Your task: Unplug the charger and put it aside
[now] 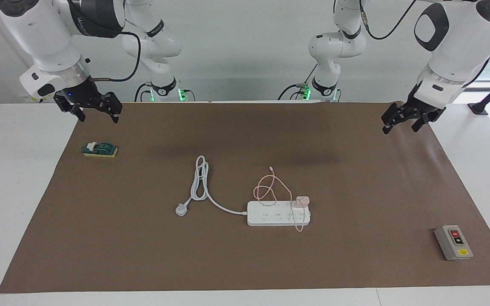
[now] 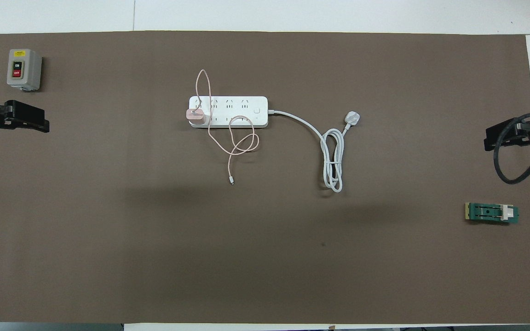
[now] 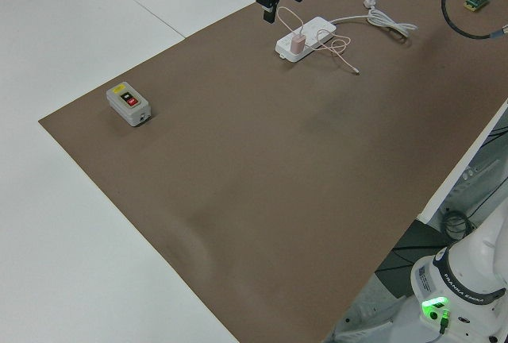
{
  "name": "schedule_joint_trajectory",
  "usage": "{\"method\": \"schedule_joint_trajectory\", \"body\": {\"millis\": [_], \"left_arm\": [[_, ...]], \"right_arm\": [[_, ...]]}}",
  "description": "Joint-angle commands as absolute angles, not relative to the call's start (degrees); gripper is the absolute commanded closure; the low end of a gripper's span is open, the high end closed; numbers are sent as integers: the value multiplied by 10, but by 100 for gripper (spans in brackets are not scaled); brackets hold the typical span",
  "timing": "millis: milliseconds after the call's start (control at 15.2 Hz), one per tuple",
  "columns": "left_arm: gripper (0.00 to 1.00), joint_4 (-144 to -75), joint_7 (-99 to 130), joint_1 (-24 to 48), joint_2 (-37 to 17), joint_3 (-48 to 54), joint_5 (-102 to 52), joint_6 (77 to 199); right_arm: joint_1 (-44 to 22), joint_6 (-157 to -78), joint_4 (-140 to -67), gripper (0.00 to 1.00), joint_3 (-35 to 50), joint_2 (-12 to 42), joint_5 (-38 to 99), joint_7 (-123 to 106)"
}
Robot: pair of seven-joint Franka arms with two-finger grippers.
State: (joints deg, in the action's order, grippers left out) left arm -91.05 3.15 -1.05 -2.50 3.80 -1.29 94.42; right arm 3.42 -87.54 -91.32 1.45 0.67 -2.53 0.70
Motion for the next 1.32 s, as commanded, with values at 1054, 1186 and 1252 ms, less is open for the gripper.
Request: {"method": "schedule_joint_trajectory", "body": {"millis": [1054, 1186, 1252], "left_arm": [[0, -942, 143, -7, -11, 39, -6, 933], [0, -944, 189, -4, -12, 40, -7, 935], [0, -942, 234, 3, -17, 40, -8, 936]], "right_arm": [[41, -879, -925, 0, 21, -4, -27, 13], [41, -879, -925, 0, 21, -4, -27, 13], [41, -879, -925, 0, 21, -4, -27, 13]]}}
